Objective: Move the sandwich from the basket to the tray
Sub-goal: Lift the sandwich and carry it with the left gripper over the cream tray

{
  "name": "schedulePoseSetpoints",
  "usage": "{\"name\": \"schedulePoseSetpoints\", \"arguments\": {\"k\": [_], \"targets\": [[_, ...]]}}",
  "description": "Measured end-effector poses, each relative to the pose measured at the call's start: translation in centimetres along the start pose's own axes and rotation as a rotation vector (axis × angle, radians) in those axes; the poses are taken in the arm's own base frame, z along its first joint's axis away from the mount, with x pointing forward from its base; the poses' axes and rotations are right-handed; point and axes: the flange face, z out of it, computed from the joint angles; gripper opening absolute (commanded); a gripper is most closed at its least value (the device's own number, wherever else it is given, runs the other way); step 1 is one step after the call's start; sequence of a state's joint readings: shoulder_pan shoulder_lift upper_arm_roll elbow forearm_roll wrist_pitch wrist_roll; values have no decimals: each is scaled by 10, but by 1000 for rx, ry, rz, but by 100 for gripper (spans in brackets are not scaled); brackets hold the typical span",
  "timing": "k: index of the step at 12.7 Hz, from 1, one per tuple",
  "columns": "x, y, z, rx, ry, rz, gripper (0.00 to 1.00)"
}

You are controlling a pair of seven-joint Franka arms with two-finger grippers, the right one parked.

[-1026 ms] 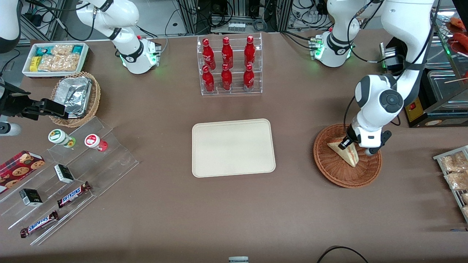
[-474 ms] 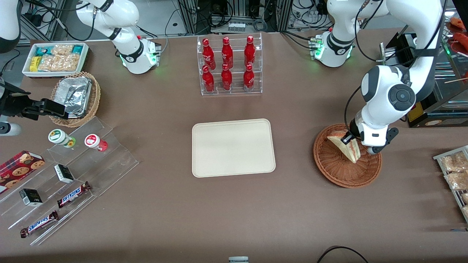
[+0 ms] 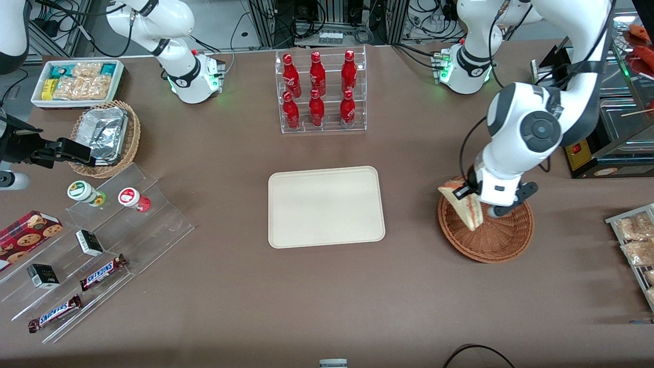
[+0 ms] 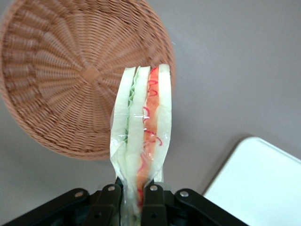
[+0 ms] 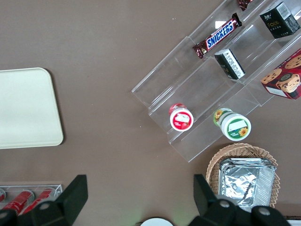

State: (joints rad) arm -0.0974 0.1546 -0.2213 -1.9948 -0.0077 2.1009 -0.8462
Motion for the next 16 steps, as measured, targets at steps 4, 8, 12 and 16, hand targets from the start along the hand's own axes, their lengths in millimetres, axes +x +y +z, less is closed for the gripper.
{"name": "schedulePoseSetpoints", "arguments": {"k": [4,8,12,16], "targets": [[-42,56,16,0,-42,120,0],[-77,107,23,-5,-65,236,0],[-119,167,35,-32,-77,344,0],[-149,217,64,-1,-28,363,0]]}}
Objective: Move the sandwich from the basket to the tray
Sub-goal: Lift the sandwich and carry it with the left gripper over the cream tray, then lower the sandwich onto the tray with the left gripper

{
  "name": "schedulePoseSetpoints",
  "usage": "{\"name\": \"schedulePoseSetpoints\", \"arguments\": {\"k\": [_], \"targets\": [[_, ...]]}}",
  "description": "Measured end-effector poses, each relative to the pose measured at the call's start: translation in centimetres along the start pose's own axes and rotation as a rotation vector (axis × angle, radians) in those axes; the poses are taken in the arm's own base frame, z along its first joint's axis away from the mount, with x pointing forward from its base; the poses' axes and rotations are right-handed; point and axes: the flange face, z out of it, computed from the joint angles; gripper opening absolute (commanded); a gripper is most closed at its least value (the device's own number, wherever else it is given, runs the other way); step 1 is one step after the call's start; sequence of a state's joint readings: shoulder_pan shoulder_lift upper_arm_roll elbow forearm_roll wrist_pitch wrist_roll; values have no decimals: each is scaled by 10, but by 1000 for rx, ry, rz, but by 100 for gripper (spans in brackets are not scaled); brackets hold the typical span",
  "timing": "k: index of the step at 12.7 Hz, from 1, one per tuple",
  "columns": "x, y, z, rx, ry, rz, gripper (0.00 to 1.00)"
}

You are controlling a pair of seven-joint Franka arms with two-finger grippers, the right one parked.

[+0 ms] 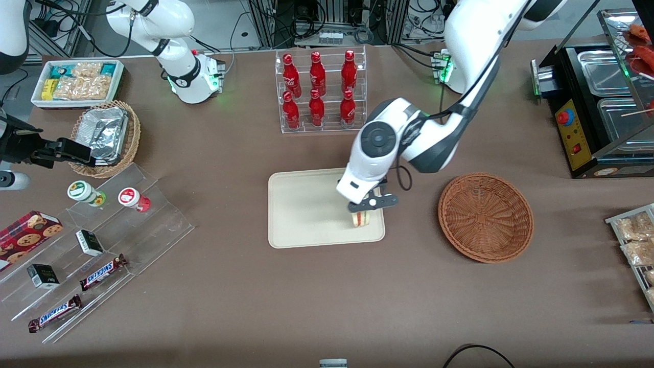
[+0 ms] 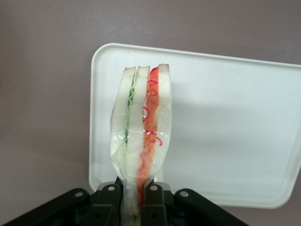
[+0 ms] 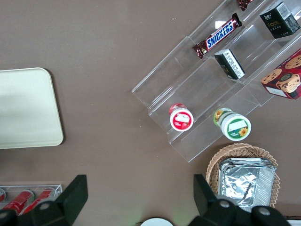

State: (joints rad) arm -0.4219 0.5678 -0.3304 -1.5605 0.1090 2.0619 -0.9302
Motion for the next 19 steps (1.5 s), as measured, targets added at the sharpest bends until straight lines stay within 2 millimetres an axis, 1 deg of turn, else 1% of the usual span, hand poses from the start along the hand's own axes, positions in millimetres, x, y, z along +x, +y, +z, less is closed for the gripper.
{"name": "schedulePoseSetpoints", "arguments": {"k": [3,6,8,10,12,15,19], "targets": [[2,27,21,-10,-4,9,0],[4,48,36,-25,-13,7,0],[0,59,49,-17,-14,21,0],[-2,66,59,-6,-8,37,0],[-6,74,65,-7,-9,47,0],[-12,82,68,-9,-9,46,0],[-14,84,71,-6,-10,11,0]]}}
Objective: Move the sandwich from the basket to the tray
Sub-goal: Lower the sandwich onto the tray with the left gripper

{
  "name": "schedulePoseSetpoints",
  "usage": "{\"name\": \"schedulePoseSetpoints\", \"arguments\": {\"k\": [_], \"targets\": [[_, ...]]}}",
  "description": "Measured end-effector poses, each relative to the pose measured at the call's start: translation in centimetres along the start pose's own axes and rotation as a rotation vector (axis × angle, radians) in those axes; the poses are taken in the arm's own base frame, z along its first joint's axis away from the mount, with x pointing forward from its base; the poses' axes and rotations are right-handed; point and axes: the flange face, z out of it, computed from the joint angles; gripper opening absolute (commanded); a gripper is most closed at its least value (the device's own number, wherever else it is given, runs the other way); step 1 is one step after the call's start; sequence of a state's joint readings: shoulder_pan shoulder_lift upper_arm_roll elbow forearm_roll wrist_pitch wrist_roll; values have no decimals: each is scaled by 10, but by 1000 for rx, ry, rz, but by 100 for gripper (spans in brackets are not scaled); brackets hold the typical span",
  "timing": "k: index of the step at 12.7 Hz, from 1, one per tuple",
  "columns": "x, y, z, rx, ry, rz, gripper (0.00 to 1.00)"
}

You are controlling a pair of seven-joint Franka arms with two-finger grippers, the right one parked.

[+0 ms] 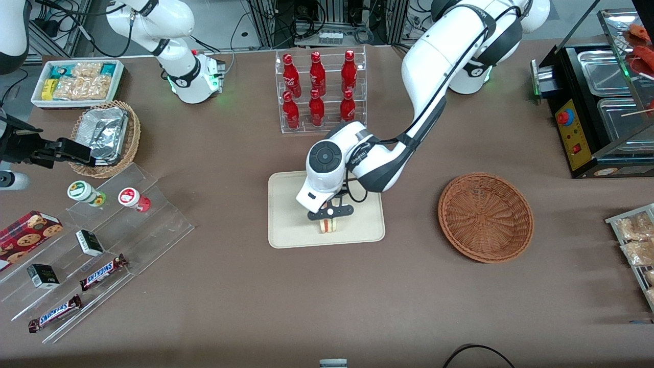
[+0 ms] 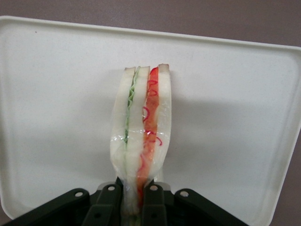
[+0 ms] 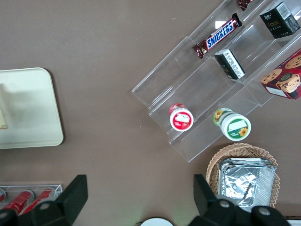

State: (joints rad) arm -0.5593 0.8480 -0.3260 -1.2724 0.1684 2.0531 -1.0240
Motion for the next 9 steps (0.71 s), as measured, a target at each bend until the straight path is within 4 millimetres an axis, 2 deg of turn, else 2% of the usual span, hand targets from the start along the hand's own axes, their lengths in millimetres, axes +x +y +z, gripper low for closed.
{"name": "schedulePoseSetpoints", "arguments": {"k": [4,5,6,7,9], "targets": [[-2,2,12,13,-3,-8,0],[-2,2,14,17,-3,-9,20],[-2,2,17,21,-3,-10,63],[-2,2,19,23,-4,-13,99],[-1,2,18,22,-2,-14,100]]}}
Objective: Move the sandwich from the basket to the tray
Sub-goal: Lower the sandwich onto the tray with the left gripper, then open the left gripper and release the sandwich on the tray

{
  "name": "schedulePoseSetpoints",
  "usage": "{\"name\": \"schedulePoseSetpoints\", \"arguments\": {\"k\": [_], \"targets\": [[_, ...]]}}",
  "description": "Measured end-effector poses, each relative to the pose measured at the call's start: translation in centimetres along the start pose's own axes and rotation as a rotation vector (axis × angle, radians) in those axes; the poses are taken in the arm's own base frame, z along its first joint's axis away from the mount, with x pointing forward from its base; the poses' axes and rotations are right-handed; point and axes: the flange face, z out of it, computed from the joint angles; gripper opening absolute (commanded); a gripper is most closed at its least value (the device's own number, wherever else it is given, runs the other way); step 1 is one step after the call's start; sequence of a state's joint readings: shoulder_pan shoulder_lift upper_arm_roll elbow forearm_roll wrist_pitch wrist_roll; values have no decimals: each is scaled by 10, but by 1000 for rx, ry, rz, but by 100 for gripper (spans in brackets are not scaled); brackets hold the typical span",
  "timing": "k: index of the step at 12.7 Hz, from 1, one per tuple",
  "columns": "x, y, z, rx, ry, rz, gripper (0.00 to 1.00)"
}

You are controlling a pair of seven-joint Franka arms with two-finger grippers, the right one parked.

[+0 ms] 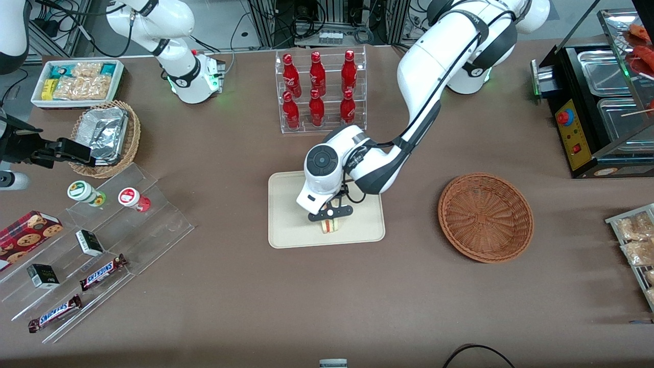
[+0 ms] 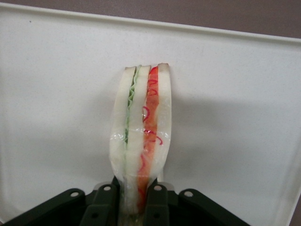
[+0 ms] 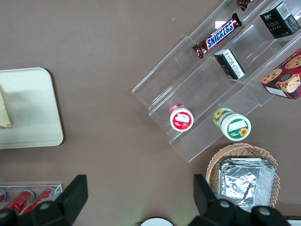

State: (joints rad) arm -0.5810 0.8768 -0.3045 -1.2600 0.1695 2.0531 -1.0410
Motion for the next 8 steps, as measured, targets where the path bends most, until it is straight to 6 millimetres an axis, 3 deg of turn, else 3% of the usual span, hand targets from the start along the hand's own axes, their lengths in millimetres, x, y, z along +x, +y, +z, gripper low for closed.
{"name": "schedulePoseSetpoints", "arguments": {"k": [4,8], "targets": [[4,4,-13,-20,14,-3,100],[9,3,-54,-23,34,-11,100]]}}
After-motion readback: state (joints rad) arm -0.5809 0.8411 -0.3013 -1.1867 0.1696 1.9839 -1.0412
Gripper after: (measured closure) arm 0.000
